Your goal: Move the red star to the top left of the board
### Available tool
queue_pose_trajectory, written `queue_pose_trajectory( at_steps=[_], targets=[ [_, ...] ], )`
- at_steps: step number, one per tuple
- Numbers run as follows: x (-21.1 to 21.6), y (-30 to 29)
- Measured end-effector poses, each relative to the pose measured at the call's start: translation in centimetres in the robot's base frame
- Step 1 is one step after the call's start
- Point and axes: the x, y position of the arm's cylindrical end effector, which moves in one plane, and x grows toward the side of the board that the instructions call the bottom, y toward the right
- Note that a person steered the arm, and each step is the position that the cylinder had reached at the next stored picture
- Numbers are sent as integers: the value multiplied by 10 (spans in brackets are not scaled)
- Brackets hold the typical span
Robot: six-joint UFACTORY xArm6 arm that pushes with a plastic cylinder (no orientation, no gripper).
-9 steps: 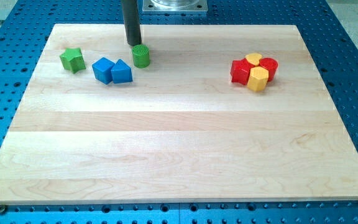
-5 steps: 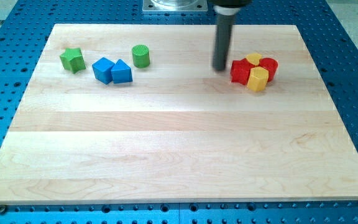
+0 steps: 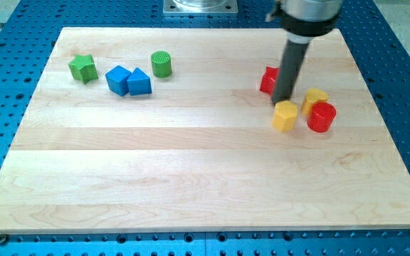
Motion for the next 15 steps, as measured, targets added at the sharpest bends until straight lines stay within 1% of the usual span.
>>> queue_pose_trajectory(
  at_steps=[1, 2, 3, 4, 5, 6, 7, 8, 9, 10, 11, 12, 13, 14, 15],
  targets=[
    [-27, 26],
    [-67, -31],
    [-81, -129],
    [-101, -136],
    [-86, -140],
    [-80, -159],
    [-88, -179],
    [-96, -178],
    [-117, -200],
    [-117, -282],
    [-118, -313],
    [-82, -290],
    [-78, -336],
    [-81, -356],
    [-110, -328]
  ],
)
